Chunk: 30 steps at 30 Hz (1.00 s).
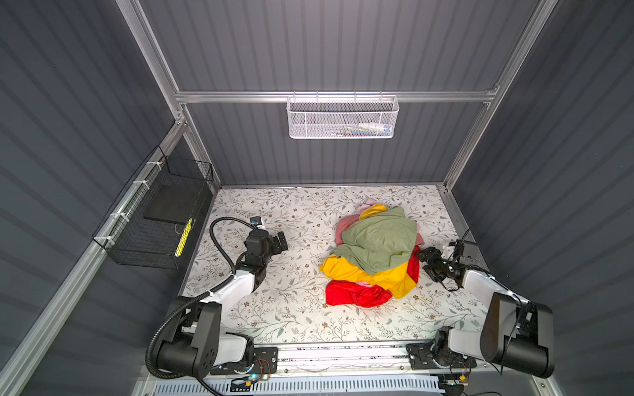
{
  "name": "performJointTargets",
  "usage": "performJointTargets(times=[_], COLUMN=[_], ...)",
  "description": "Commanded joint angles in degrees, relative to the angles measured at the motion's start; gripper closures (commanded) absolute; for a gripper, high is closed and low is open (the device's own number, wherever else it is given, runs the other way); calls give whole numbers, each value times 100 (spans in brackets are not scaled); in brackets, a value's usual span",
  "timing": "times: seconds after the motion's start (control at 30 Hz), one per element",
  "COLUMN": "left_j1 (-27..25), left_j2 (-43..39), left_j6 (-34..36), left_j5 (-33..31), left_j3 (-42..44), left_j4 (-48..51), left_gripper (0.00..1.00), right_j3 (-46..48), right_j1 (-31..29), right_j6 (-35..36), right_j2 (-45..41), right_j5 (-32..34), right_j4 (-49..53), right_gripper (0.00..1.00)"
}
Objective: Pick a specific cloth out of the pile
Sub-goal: 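Move the right gripper to the red cloth edge and grasp it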
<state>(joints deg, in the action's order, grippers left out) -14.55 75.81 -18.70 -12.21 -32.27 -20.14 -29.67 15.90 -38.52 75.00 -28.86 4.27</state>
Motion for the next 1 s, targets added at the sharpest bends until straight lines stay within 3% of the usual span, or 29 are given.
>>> performJointTargets(times=[0.0, 0.27, 0.4, 0.47, 0.53, 0.6, 0.97], left_j1=[13, 14, 13, 13, 13, 13, -81], left_j2=[-160, -338, -364, -383, -398, -417, -85], left_j6=[-82, -177, -182, -191, -188, -187, -188], left_j5=[-45, -69, -36, -3, 25, 53, 195], left_j3=[118, 229, 195, 178, 169, 162, -81], left_j4=[-25, 106, 173, 202, 230, 264, 489], left_gripper=[0, 0, 0, 0, 0, 0, 0], right_j3=[-232, -243, -232, -218, -6, 154, -77], right_j1=[-180, -319, -319, -322, -323, -318, -342], right_j6=[55, -237, -413, -457, -611, -733, -385], right_j2=[99, 491, 668, 641, 352, -30, -1609], right_j5=[215, 280, 216, 348, 551, 640, 533], right_j4=[144, -216, -487, -489, -763, -996, -808], right_gripper=[32, 42, 62, 77, 93, 100, 100])
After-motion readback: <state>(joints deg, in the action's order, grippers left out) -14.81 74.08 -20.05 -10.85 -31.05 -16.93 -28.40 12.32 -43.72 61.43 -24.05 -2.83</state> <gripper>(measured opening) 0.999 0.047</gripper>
